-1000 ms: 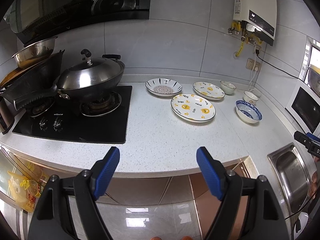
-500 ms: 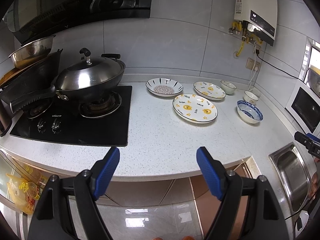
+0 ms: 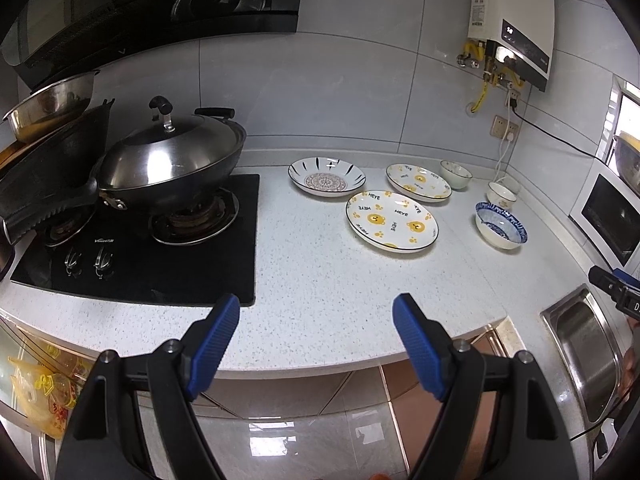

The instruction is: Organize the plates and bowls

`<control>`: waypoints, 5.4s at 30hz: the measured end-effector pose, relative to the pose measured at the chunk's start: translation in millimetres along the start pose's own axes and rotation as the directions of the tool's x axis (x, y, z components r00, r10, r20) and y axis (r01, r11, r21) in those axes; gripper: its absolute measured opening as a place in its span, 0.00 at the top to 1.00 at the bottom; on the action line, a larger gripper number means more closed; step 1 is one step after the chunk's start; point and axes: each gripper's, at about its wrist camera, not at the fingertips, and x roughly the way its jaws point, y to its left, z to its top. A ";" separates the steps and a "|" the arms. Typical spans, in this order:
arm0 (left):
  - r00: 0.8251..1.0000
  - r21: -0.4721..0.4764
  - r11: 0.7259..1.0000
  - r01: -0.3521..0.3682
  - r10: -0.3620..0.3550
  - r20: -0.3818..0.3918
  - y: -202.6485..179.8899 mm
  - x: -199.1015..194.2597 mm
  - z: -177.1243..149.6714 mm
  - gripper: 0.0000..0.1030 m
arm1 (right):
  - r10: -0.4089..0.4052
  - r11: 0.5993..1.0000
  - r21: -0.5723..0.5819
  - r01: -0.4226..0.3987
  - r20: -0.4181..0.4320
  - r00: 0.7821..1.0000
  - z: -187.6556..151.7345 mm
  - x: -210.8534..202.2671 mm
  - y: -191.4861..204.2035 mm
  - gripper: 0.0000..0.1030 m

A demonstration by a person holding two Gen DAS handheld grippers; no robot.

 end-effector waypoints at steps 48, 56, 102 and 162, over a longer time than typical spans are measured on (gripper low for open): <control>0.951 -0.105 0.990 0.091 -0.118 -0.287 -48.8 240.2 87.1 0.24 | 0.285 0.953 -0.034 -0.302 -0.246 0.926 61.0 212.9 44.6 0.01; 0.910 -0.205 0.977 0.048 -0.128 -0.395 -58.8 334.1 113.0 0.24 | 0.359 0.915 -0.044 -0.402 -0.368 0.858 95.7 316.0 48.9 0.01; 0.764 -0.388 0.903 0.182 -0.378 -0.522 -20.6 445.8 105.6 0.88 | 0.435 0.872 0.092 -0.482 -0.597 0.674 109.4 430.4 33.8 0.86; 0.902 -0.170 0.963 0.208 -0.256 -0.347 75.6 250.7 57.5 0.40 | 0.458 0.867 0.043 -0.497 -0.460 0.760 41.3 294.4 102.0 0.54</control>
